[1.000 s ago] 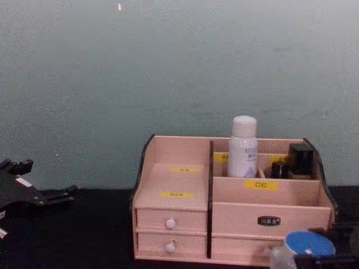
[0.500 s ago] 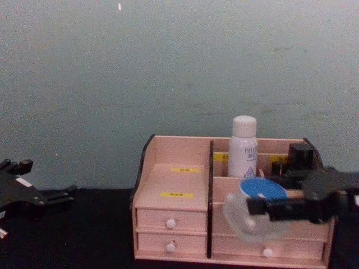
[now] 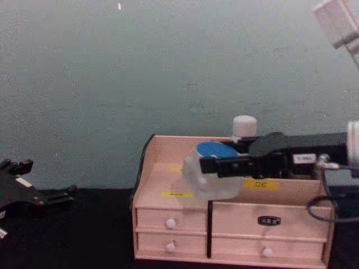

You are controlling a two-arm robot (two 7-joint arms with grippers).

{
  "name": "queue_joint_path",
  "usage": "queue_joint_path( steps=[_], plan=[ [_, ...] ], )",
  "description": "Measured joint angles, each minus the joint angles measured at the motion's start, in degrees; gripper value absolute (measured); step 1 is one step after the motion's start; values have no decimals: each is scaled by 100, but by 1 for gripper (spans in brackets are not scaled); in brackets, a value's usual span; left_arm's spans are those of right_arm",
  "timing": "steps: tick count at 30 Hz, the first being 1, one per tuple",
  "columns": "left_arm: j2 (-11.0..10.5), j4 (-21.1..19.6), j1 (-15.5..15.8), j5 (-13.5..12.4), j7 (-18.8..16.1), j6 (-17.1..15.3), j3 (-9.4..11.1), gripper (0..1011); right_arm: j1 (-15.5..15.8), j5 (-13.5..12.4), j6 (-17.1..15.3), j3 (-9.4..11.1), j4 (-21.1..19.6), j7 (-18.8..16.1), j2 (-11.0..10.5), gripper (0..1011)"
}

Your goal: Pick up the facial cleanser and watermelon frost from the table and place them into the tiered storage box.

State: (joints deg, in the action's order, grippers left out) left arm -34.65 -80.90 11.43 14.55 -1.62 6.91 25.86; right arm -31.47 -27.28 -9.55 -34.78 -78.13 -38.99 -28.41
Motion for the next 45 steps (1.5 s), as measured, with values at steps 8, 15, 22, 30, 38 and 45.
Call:
queue_joint_path(
  steps=[8,15,22,30,38,45],
  plan=[
    [0,0,0,0,0,0,0,1001,-457,130,56,-152,606,66,433,717],
    [0,0,0,0,0,0,0,1001,-838,349,56,-256,1207,257,853,717],
    [0,0,0,0,0,0,0,1001,-1099,546,-26,-278,1683,459,1213,717],
    [0,0,0,0,0,0,0,1001,-1308,736,-107,-268,2128,618,1531,717],
    [0,0,0,0,0,0,0,1001,-1440,905,-187,-232,2515,750,1764,717],
    [0,0,0,0,0,0,0,1001,-1478,980,-227,-142,2670,775,1860,717]
  ],
)
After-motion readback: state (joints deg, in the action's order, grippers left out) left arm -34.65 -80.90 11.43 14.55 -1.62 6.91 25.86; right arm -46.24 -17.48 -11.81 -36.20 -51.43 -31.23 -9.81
